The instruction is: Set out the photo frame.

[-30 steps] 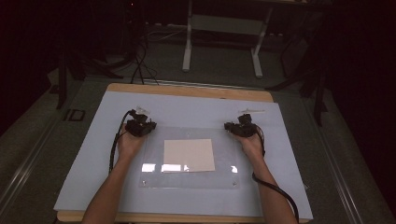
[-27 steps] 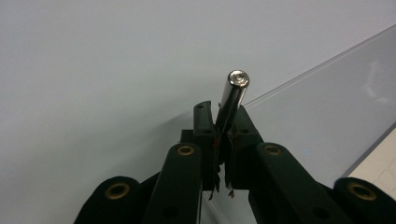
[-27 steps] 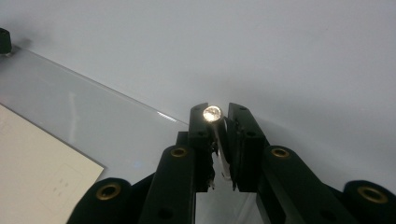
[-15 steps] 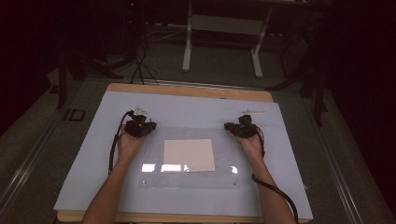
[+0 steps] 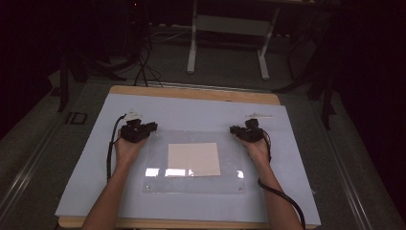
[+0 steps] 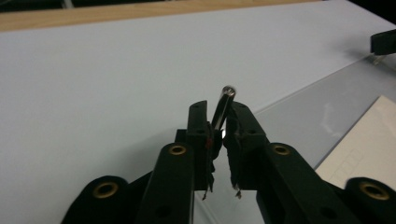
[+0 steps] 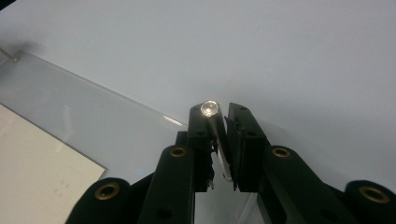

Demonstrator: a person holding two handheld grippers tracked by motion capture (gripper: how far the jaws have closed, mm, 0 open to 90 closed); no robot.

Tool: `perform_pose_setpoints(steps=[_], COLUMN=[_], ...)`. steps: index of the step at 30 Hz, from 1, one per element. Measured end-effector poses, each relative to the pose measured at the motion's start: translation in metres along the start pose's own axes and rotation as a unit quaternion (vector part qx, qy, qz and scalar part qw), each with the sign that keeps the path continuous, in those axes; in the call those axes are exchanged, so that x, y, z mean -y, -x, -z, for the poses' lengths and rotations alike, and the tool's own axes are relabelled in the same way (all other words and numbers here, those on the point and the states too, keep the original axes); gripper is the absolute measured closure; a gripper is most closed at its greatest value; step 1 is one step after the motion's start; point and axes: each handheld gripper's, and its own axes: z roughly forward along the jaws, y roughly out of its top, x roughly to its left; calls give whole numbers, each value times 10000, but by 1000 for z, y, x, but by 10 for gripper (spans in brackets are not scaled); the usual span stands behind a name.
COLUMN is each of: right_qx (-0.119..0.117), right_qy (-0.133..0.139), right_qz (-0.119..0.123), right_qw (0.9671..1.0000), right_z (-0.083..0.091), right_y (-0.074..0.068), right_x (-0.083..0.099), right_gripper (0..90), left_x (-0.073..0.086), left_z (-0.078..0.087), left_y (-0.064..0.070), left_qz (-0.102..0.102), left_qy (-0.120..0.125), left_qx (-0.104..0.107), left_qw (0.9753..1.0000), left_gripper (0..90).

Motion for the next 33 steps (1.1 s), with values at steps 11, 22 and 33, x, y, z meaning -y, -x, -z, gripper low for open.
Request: perform_pose_setpoints(steps=[11,22,33], right_qx=[-29,197,209], right_qy=[55,349,401], right_qz=[-12,423,389], right_qw=[10000,9983,9982], right_z=[0,13,15], right_y=[1,-7,-7], right_x=[2,3,2], right_gripper=[798,750,830], left_x=[0,-1,-1], left_z=[-2,-2,-2], left_y=[1,3,2], left_qz=[-5,-23,-70], left_qy=[80,94,90], left_qx=[-46,-103,-91], left_qw=[10000,9999,9999], left_gripper=[819,828,820])
